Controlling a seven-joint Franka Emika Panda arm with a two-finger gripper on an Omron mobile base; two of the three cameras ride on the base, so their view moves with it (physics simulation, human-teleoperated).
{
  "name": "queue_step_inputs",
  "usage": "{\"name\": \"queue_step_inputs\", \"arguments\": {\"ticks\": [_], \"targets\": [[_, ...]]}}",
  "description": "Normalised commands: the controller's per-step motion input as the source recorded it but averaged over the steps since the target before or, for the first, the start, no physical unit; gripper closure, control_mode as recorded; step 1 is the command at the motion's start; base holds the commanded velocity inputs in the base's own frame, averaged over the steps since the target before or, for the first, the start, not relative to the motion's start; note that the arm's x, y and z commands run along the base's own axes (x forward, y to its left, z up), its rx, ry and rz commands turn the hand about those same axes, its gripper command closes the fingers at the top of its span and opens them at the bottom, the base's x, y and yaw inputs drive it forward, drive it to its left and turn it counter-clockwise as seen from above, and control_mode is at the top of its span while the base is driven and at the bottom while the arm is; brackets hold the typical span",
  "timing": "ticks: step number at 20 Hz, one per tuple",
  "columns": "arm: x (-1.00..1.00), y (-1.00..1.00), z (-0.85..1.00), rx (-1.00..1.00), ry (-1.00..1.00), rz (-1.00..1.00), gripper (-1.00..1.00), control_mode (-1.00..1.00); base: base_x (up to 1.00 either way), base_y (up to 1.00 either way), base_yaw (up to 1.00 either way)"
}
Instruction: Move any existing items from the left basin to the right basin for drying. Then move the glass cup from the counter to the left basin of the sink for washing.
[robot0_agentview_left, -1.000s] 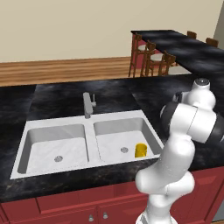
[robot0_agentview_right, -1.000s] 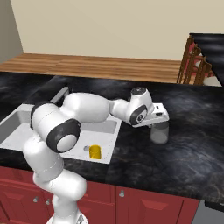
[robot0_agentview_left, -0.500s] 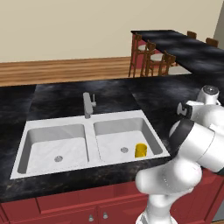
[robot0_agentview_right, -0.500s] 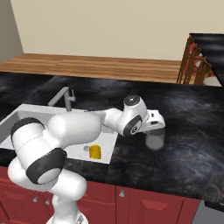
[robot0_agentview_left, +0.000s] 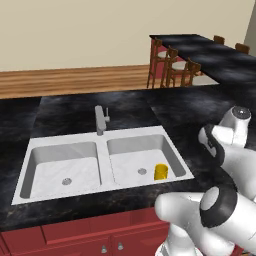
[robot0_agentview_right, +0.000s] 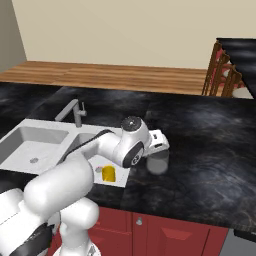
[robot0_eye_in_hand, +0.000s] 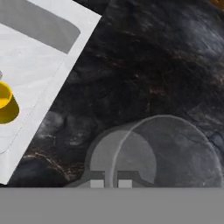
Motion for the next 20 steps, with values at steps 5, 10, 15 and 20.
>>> {"name": "queue_step_inputs", "arguments": {"ticks": [5, 10, 15, 20], "targets": [[-0.29, 0.86, 0.12, 0.00, 0.00, 0.37, 1.00, -1.00, 0.00, 0.00, 0.00], [-0.13, 1.00, 0.28, -0.04, 0.00, 0.33, 1.00, -1.00, 0.00, 0.00, 0.00], [-0.08, 1.00, 0.48, -0.03, 0.03, 0.29, 1.00, -1.00, 0.00, 0.00, 0.00], [-0.07, 1.00, 0.60, -0.01, 0.09, 0.28, 1.00, -1.00, 0.00, 0.00, 0.00]]}}
